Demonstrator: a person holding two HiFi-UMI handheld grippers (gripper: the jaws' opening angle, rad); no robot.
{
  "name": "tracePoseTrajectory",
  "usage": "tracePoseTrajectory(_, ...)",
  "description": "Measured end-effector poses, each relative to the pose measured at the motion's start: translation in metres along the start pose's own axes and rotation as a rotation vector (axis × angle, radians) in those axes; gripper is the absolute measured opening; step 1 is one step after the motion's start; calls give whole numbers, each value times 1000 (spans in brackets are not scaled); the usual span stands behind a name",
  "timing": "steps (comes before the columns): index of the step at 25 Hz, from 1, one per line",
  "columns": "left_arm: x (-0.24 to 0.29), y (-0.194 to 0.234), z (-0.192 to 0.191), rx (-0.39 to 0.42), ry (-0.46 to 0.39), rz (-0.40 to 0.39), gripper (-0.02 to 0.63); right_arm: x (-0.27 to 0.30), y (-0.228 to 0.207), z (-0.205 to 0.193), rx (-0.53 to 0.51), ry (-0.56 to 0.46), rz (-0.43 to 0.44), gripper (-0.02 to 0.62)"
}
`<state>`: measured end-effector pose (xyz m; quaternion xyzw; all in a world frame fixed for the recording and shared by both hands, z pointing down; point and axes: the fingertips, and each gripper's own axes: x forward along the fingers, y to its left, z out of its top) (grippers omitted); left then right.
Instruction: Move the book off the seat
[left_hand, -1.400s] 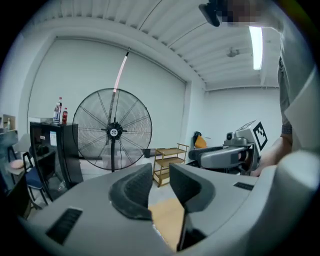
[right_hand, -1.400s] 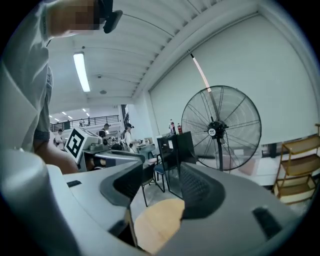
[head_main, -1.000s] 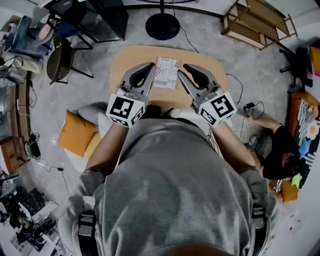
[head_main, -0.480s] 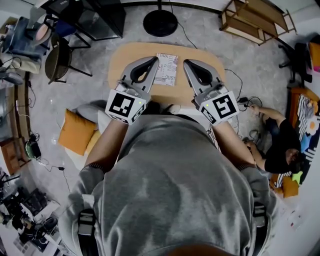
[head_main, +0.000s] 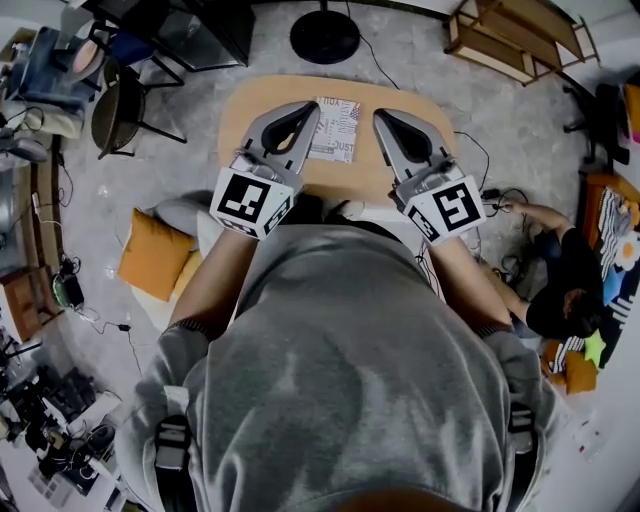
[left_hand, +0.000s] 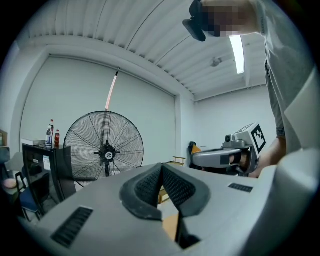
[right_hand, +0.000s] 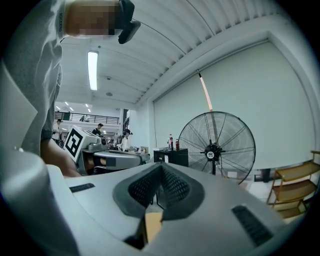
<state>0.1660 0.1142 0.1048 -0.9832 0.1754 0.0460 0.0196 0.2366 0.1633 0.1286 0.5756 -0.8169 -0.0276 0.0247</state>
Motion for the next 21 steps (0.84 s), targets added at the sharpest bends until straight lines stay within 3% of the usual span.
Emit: tracePoseTrajectory(21,-3,-1,-4,-12,15,16,15,-4,7,-3,9,9,30,6)
